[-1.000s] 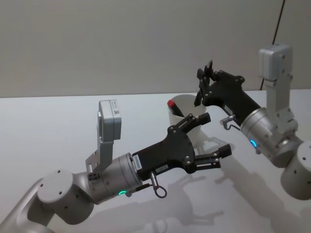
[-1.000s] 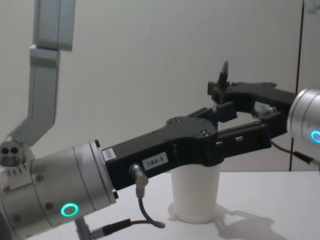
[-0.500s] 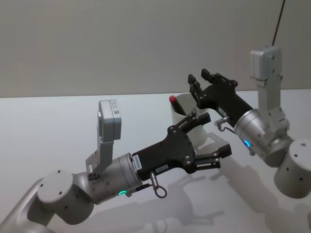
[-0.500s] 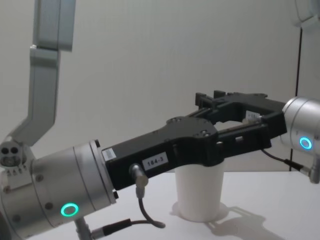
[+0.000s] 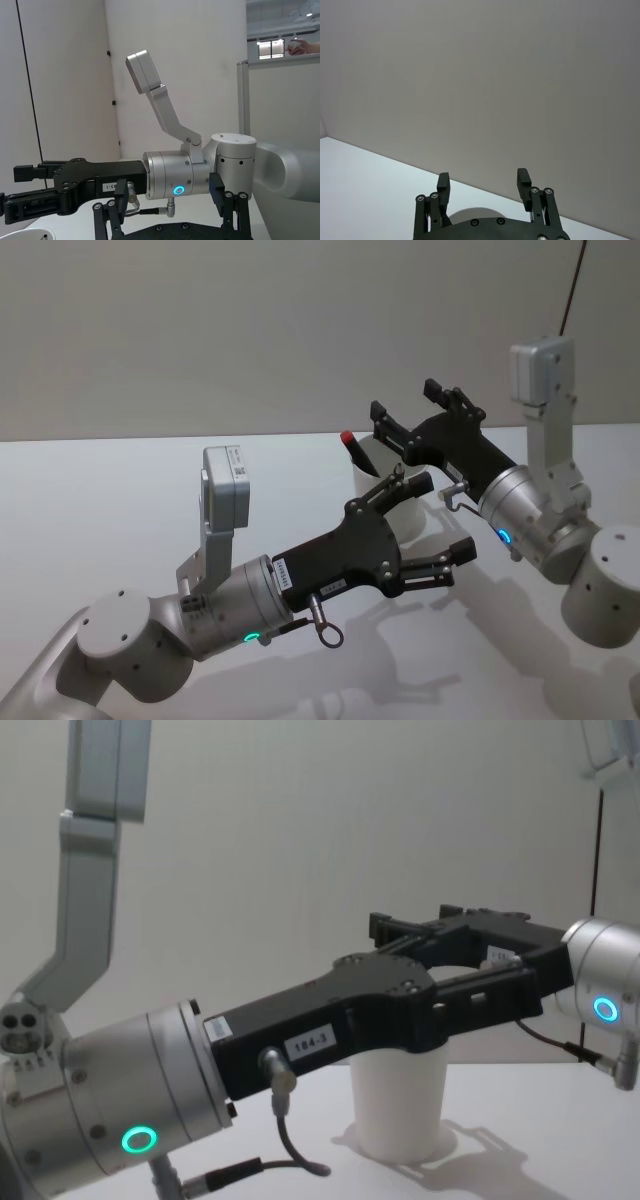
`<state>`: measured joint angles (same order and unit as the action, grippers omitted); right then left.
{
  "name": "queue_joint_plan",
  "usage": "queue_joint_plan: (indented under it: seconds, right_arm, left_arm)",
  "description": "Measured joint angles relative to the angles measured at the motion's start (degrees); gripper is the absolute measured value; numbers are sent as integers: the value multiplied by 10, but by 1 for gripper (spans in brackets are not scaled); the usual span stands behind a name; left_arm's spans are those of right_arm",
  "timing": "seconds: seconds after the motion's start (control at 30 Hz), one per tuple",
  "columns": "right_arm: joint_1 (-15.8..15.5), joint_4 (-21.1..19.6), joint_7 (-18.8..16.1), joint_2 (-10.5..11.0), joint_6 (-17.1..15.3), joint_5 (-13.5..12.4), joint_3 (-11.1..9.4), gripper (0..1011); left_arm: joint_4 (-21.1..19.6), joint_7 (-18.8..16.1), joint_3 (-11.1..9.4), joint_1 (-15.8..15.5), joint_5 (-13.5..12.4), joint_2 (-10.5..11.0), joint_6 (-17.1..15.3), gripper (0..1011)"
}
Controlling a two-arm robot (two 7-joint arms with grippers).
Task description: Place the pen into the pen holder.
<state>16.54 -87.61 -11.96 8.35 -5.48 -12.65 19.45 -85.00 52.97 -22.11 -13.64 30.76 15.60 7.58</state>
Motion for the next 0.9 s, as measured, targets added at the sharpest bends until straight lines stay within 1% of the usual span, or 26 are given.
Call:
queue_joint_plan:
  seconds: [0.13, 0.17, 0.27, 0.5, 0.57, 0.9]
  right_arm:
    - [-1, -3, 0, 1, 0, -5, -2, 907]
    - [-2, -5, 1, 2, 0, -9, -3, 955]
    - [-5, -13, 4, 5, -1, -19, -6, 1002]
    - [-13, -31, 13, 14, -5, -39, -15, 1002]
    - [-17, -41, 18, 19, -7, -49, -20, 1002]
    - [-33, -68, 39, 38, -12, -76, -37, 1002]
  left_arm:
    - [0, 0, 0, 0, 0, 0, 0, 1001]
    - [0, 0, 0, 0, 0, 0, 0, 1001]
    - [0, 0, 0, 0, 0, 0, 0, 1001]
    - [0, 0, 0, 0, 0, 0, 0, 1001]
    - [0, 0, 0, 0, 0, 0, 0, 1001]
    - [0, 0, 0, 0, 0, 0, 0, 1001]
